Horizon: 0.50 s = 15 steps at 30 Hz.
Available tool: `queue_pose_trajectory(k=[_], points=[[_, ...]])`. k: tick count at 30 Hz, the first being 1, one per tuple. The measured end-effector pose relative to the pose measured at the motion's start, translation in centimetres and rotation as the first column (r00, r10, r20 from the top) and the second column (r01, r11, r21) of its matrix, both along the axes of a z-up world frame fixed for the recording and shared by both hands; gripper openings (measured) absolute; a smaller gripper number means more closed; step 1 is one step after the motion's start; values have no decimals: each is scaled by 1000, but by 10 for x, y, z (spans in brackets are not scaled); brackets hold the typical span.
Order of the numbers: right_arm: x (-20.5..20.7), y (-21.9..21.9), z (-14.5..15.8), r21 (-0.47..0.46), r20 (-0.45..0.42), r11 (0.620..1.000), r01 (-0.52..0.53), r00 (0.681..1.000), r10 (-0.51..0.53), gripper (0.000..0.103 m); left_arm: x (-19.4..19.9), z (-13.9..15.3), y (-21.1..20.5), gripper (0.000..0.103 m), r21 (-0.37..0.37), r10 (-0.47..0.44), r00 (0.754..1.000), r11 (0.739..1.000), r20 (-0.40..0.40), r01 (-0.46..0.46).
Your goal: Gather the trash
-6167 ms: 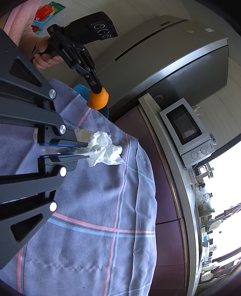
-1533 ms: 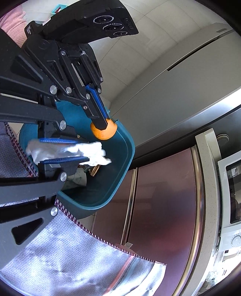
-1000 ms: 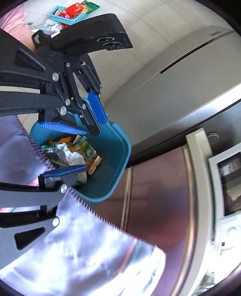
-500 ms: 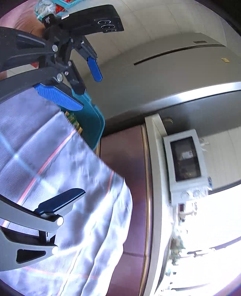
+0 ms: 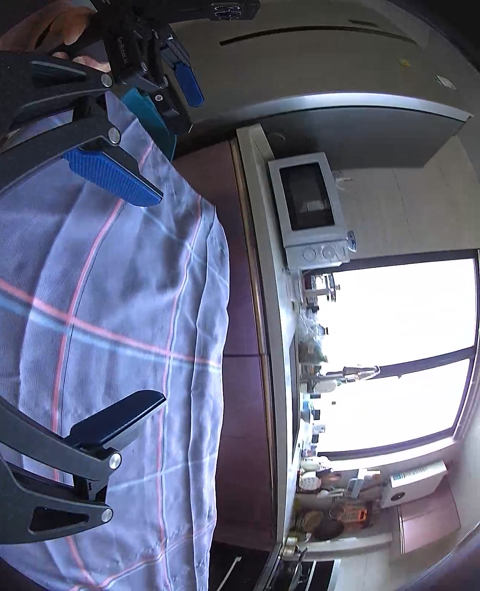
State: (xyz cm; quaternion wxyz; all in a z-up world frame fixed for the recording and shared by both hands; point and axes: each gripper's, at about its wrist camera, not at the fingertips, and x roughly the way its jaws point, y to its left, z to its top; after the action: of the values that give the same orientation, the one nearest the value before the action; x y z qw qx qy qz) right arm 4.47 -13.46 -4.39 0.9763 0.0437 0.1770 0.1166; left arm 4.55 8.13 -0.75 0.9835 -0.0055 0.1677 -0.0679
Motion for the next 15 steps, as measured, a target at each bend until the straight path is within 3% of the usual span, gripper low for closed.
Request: queue_pose_trajectory(k=[15], points=[[-22,-33,-3,18,85,991,135,987,-136,96,-4,6,-37,97,7,36,996,999,79,-37]])
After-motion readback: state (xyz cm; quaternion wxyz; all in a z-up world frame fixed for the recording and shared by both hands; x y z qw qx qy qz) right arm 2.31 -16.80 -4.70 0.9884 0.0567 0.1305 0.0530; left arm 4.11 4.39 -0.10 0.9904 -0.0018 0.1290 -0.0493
